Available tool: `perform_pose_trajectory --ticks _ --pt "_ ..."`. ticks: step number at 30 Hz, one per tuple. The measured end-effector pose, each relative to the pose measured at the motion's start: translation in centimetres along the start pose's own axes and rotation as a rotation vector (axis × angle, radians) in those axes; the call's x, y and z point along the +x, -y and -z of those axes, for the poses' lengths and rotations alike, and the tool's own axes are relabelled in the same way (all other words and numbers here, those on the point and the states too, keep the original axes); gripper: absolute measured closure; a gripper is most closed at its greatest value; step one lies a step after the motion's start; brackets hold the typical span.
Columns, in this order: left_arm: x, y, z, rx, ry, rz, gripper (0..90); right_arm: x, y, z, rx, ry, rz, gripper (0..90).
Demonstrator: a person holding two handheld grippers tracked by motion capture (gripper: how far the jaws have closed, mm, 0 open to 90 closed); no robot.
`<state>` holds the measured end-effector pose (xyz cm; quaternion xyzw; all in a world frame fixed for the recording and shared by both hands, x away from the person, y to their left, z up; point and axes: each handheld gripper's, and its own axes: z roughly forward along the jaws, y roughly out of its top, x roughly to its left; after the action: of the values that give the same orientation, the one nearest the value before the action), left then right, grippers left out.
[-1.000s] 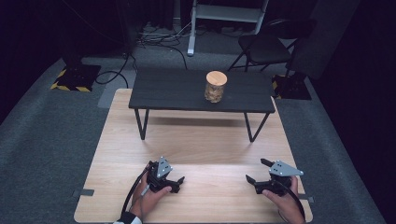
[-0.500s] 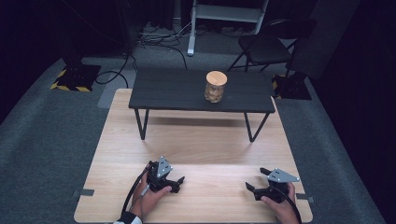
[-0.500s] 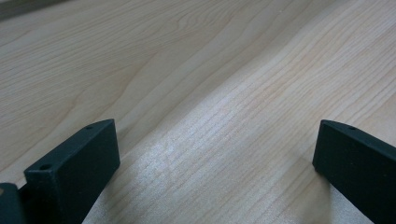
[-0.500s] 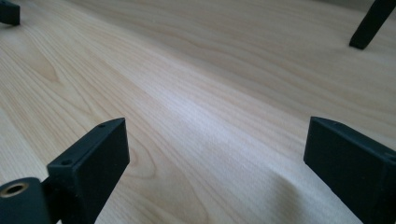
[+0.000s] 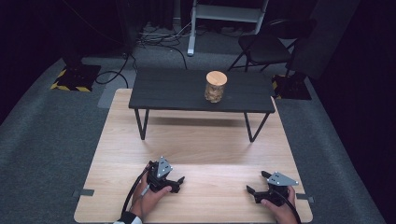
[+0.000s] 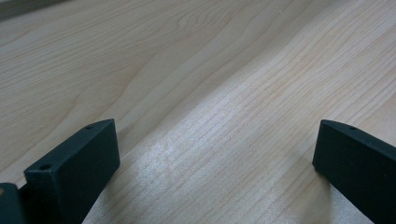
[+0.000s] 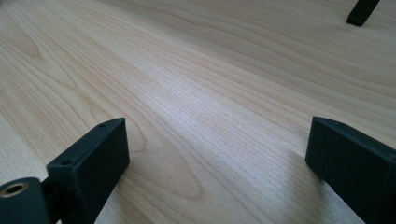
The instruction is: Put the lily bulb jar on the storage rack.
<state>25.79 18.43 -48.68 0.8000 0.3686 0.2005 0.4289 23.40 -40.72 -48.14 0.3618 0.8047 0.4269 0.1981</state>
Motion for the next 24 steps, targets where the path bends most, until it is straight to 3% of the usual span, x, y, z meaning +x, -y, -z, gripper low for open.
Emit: perform_pose_trajectory --ticks 24 --pt "-0.01 0.01 0.02 0.000 0.000 0.000 0.5 0.10 0.00 -0.02 0.000 0.007 -0.005 5.6"
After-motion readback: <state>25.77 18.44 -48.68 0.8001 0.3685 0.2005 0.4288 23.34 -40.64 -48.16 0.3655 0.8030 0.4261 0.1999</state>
